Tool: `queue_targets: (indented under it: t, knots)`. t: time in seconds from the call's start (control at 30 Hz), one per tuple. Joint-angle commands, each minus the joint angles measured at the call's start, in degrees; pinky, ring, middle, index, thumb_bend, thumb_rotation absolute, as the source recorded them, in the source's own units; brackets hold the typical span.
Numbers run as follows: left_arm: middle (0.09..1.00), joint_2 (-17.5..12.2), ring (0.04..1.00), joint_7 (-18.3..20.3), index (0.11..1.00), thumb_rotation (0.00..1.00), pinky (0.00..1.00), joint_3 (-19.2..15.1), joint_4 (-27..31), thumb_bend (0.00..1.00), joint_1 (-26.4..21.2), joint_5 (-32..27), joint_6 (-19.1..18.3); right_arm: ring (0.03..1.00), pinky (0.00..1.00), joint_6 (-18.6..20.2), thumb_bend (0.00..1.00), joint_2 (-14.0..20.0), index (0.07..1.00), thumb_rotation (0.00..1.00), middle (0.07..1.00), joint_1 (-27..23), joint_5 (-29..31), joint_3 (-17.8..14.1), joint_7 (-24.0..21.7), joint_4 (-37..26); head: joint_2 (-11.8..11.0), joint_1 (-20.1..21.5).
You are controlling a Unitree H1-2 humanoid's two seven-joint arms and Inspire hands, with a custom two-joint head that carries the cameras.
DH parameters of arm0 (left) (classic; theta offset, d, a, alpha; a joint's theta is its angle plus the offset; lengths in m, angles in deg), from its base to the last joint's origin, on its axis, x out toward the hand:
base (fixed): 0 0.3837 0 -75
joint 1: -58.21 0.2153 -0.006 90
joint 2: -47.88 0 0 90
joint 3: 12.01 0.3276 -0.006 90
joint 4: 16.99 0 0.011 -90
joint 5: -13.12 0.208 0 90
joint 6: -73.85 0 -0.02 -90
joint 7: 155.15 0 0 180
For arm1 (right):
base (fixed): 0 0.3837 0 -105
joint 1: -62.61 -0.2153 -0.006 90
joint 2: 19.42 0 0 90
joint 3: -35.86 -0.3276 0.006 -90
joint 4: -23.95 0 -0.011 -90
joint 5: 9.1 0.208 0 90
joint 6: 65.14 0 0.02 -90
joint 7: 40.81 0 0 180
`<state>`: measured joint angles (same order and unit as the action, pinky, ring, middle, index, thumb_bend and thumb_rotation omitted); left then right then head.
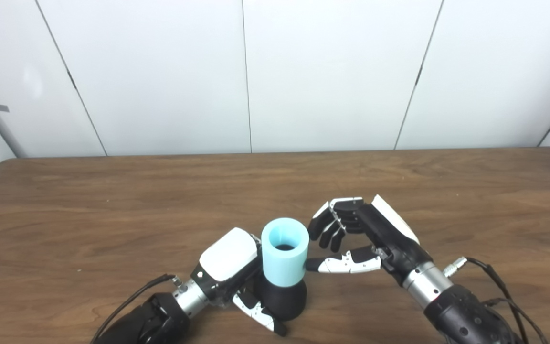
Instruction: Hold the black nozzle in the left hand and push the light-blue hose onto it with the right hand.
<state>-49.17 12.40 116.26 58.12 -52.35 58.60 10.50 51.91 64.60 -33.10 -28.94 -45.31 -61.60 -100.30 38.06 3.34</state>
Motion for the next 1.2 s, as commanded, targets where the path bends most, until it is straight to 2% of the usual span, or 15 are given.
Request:
queue_targets:
  t: [0.0,0.07,0.1,0.13,0.2,0.27,0.33,0.37,0.47,0.6,0.8,0.9,1.07,1.1,1.17]
  knots:
    - [0.476,3.7,0.394,1.4,0.494,0.0,0.31,5.5,-6.41,0.52,9.21,0.05,0.25,0.454,0.34,-0.14,0.5,0.28,0.478,0.0,0.507,-1.6,-1.77,-0.75,-0.35,-3.15,0.08,0.08]
    - [0.478,3.6,0.393,1.51,0.493,0.0,0.3,5.49,-6.28,0.52,9.24,0.05,0.25,0.444,0.37,-0.55,0.51,1.27,0.487,0.0,0.514,-1.6,-2.99,-0.47,0.64,-3.28,0.17,0.11]
    - [0.479,3.53,0.397,1.67,0.491,0.0,0.31,5.5,-6.22,0.52,9.24,-0.04,0.25,0.525,0.44,-1.44,0.51,1.58,0.489,0.06,0.579,-1.53,-3.14,-0.54,1.36,-3.28,0.15,0.12]
    - [0.478,3.51,0.399,1.88,0.493,0.0,0.31,5.4,-6.14,0.52,9.29,-0.11,0.25,0.632,0.54,-2.75,0.62,1.98,0.627,0.12,0.673,-1.51,-3.95,-0.58,2.07,-3.37,0.16,0.15]
    - [0.477,3.52,0.401,2.22,0.493,0.0,0.31,5.17,-6.03,0.52,9.4,-0.2,0.24,0.748,0.65,-4.58,0.68,2.38,0.772,0.41,0.785,-1.63,-4.9,-0.8,3.17,-3.71,0.17,0.19]
    - [0.479,3.48,0.406,1.89,0.492,0.0,0.32,5.29,-6.08,0.52,9.36,-0.03,0.24,0.81,0.69,-6.05,0.75,3.56,0.87,0.62,0.853,-2.51,-7.92,-0.55,3.97,-4.74,0.2,0.23]
    - [0.478,3.46,0.406,1.73,0.492,0.0,0.32,5.42,-6.21,0.52,9.29,0.04,0.25,0.849,0.72,-7.34,0.8,4.28,0.934,0.74,0.898,-3.46,-8.46,-0.82,4.33,-5.74,0.2,0.23]
    - [0.479,3.45,0.404,1.7,0.491,0.0,0.31,5.47,-6.29,0.52,9.26,0.05,0.25,0.888,0.78,-8.01,0.83,4.47,0.966,0.77,0.936,-3.81,-8.09,-1.05,4.47,-6.08,0.2,0.23]
    - [0.475,3.42,0.398,1.75,0.494,0.0,0.31,5.52,-6.23,0.52,9.25,-0.19,0.25,0.951,0.88,-10.68,0.86,5.59,0.997,0.81,0.985,-5.07,-8.33,-1.19,4.78,-7.29,0.2,0.23]
    - [0.48,3.43,0.433,1.71,0.491,0.0,0.34,5.57,-6.68,0.52,8.98,-0.14,0.25,0.979,0.94,-14.33,0.84,7.38,1.0,0.86,1.0,-6.09,-12.11,0.0,3.55,-9.88,0.11,0.55]
    - [0.476,3.64,0.415,1.23,0.494,0.0,0.33,5.72,-7.11,0.52,8.76,0.05,0.26,0.944,0.96,-19.3,0.89,8.14,0.941,0.87,0.959,-4.14,-18.75,3.73,1.09,-12.78,-0.03,0.42]
    - [0.48,3.64,0.405,1.65,0.491,0.0,0.32,5.64,-7.04,0.52,8.74,-0.01,0.25,0.97,1.0,-22.18,0.88,8.88,0.933,0.89,0.975,-3.06,-20.56,5.05,-0.23,-13.05,-0.01,0.6]
    - [0.411,3.64,0.284,0.68,0.515,0.0,0.21,6.07,-7.36,0.51,8.61,0.25,0.26,0.965,1.0,-27.32,0.9,8.8,0.941,0.91,0.983,-1.18,-24.13,6.2,-1.33,-12.96,0.05,0.56]
    - [0.411,3.64,0.29,0.57,0.518,0.0,0.21,6.14,-7.43,0.51,8.56,0.42,0.26,0.965,1.0,-28.18,0.9,8.78,0.943,0.9,0.979,-0.84,-24.75,6.51,-1.78,-12.94,0.05,0.56]
    - [0.462,3.59,0.374,0.67,0.5,0.0,0.28,6.27,-7.44,0.52,8.45,0.48,0.26,0.971,0.99,-29.85,0.9,8.83,0.956,0.86,0.983,-0.13,-26.01,7.0,-2.46,-12.77,0.05,0.49]
